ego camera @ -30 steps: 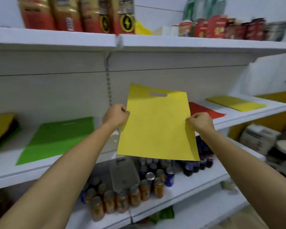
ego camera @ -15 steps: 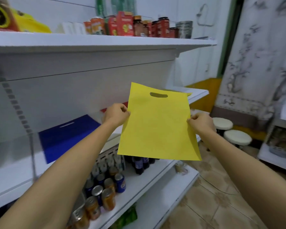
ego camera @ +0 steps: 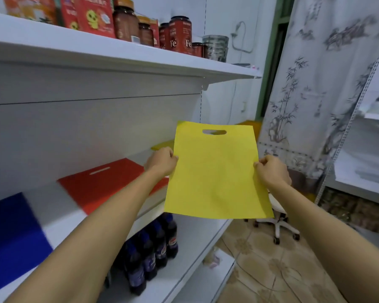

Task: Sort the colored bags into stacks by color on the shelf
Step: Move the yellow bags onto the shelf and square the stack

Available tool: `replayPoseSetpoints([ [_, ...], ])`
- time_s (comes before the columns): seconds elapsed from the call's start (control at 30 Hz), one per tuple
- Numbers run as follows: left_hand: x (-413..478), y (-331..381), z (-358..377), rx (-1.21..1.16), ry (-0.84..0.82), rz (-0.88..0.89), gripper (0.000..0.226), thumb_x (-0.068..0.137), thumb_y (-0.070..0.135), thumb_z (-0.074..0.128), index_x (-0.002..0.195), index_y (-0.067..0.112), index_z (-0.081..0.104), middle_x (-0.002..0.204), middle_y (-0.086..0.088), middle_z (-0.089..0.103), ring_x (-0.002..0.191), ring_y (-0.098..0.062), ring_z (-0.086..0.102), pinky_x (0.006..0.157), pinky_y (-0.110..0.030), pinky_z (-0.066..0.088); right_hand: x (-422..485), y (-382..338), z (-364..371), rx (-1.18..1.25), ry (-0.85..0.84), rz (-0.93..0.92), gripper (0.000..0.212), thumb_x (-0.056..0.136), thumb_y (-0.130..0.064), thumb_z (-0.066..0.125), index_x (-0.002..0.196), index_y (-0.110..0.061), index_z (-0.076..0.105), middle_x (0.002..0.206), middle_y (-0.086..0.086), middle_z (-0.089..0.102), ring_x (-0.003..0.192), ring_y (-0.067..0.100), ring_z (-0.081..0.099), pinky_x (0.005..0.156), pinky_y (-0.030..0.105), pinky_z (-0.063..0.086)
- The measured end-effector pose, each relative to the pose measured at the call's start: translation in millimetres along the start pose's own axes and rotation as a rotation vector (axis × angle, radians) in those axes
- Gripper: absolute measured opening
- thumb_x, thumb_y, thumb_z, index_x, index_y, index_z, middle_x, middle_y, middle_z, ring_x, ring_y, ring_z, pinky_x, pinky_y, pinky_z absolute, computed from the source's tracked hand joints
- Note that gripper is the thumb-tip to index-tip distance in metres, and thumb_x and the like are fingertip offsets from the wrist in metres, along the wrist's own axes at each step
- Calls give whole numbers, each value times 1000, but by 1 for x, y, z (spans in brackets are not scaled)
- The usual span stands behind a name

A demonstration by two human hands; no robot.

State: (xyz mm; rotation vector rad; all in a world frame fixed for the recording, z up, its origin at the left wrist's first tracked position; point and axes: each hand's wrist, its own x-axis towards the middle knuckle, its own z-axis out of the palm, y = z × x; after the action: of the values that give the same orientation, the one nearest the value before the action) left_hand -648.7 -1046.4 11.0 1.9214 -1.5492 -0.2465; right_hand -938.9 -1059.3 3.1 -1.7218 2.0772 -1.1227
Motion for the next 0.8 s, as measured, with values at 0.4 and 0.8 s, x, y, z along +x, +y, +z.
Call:
replayPoseSetpoints([
  [0.4,125,-14,26,57,12,-24,17,95,35,47,90,19,50,94,-2,59,89,-26,57,73,-32,45,136,-22,89,73,-56,14,43,90,-38,60,56,-17,43,60,2,46,65,28,49,51,26,28],
  [0.8,200,-28,56,15,122,-253,28,89,24,58,62,15,60,66,-1,66,72,-23,67,79,-39,56,290,-62,179,80,-255,-285,22,90,-31,59,79,-12,64,76,5,59,74,28,55,56,27,34],
])
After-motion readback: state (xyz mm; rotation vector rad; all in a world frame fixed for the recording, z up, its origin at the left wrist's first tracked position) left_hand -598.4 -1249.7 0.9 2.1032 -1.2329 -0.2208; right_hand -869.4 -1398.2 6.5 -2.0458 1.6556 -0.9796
